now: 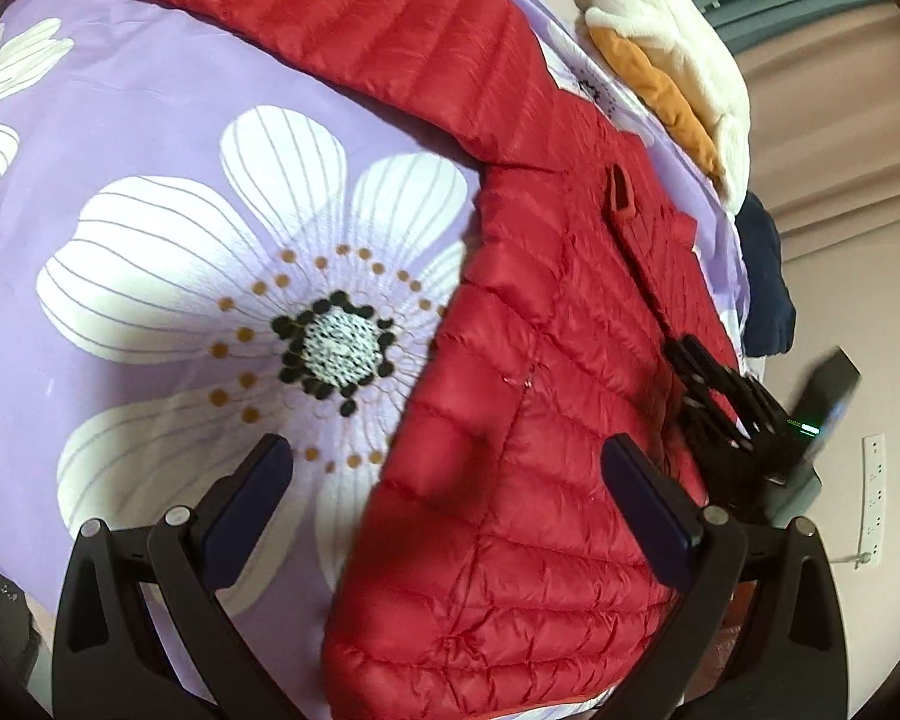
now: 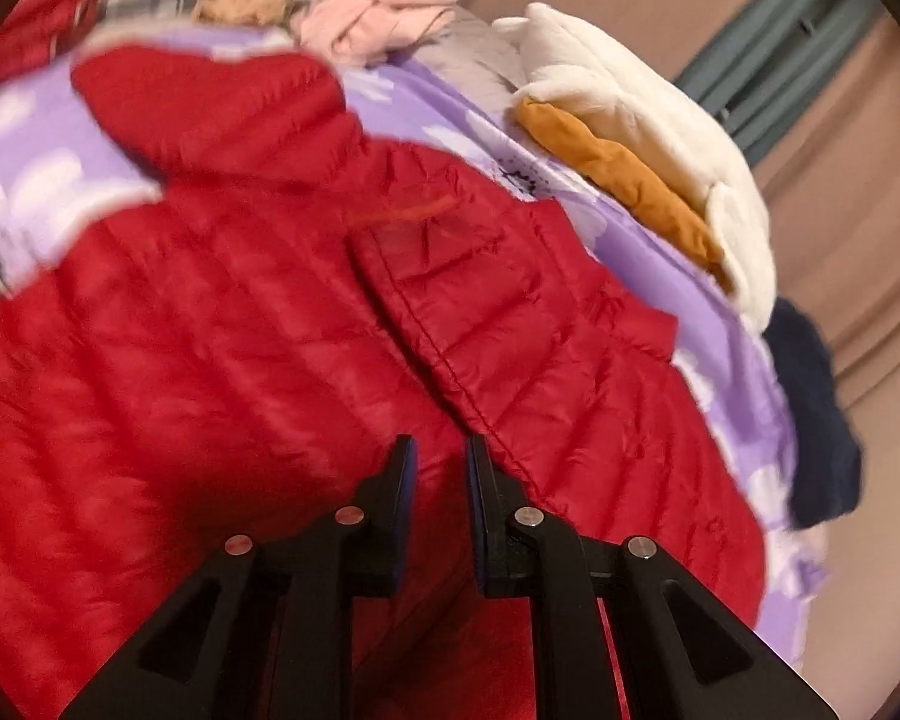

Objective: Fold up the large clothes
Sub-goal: 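Carry the held sleeve across the jacket body with the right gripper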

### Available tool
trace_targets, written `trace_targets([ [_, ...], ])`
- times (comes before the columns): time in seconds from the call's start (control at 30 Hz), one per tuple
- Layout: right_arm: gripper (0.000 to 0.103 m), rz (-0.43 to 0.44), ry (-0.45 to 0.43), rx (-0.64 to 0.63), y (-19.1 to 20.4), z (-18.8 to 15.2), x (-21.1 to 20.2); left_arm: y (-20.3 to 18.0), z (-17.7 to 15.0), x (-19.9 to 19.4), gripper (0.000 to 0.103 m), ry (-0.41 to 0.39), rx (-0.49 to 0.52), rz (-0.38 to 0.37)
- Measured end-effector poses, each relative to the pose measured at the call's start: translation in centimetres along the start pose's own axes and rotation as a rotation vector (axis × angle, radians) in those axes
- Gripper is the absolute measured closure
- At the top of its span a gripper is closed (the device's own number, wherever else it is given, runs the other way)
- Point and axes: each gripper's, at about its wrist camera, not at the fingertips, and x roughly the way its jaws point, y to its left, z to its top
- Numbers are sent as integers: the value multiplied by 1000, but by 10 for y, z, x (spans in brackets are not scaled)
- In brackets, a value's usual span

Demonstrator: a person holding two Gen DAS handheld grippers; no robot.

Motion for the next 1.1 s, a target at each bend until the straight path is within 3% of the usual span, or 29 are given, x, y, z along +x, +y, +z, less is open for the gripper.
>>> trace_targets([
  [0.1, 91, 106, -42, 143, -12, 5, -7, 8, 4, -5, 0, -18, -11, -8],
  [0.23, 90, 207, -28, 321, -22, 15, 12, 19, 13, -12, 0, -32, -42, -45],
  [0.37, 86, 243, -10, 318, -6, 26, 28, 31, 21, -20, 0, -62, -77, -49],
  [0.43, 86, 246, 16, 289, 4, 33, 42, 37, 23, -24, 0, -73, -92, -45],
  [0.63, 86, 111, 67, 193, 24, 43, 73, 51, 29, -24, 0, -68, -120, -52],
  [0.67, 86, 111, 63, 202, 23, 45, 75, 51, 30, -23, 0, -68, -124, -54],
  [0.73, 96, 103, 49, 224, 19, 44, 75, 53, 32, -24, 0, -70, -126, -57],
  [0.9, 96, 169, -12, 275, 6, 37, 52, 55, 33, -23, 0, -67, -127, -55],
  [0.97, 83, 163, -19, 268, 4, 38, 47, 56, 34, -21, 0, -63, -132, -55],
  [1.03, 62, 117, -9, 248, 3, 39, 51, 58, 33, -20, 0, -60, -138, -58],
  [1.1, 58, 97, 0, 239, 1, 40, 58, 59, 33, -20, 0, -58, -138, -55],
])
